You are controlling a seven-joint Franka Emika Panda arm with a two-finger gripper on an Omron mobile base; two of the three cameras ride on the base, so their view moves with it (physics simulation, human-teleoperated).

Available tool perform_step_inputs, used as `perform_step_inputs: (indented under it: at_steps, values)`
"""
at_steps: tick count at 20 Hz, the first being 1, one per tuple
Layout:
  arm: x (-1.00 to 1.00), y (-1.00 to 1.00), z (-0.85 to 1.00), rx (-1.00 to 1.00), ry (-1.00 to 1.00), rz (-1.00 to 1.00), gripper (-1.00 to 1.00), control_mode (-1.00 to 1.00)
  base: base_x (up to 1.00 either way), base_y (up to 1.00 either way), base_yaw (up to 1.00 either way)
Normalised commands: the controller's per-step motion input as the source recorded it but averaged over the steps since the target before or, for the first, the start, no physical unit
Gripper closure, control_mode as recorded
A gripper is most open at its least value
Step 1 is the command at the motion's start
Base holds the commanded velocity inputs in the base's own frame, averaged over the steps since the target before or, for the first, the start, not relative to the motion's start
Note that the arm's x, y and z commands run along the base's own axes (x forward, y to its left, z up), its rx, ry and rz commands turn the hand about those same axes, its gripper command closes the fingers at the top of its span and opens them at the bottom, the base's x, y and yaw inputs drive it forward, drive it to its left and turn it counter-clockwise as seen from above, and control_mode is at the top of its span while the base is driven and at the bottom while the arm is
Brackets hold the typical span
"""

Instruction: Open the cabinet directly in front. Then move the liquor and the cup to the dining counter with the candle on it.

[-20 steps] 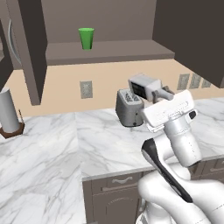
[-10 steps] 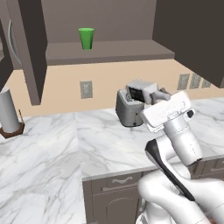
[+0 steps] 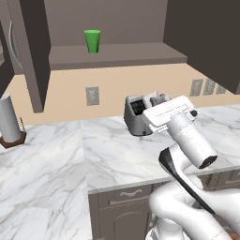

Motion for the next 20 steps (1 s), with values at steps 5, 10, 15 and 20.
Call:
perform_step_inputs:
  at_steps: [5, 10, 15, 20]
  values:
    - [-0.44, 0.0, 0.56, -0.05, 0.52, -0.07, 1.0, -1.0, 0.0, 0.0, 0.0]
    - [-0.49, 0.0, 0.51, -0.05, 0.53, -0.05, 1.0, -1.0, 0.0, 0.0, 0.0]
    - [-0.55, 0.0, 0.44, -0.06, 0.52, -0.06, 1.0, -1.0, 0.0, 0.0, 0.0]
    - [-0.58, 0.0, 0.2, -0.07, 0.49, -0.08, 1.0, -1.0, 0.0, 0.0, 0.0]
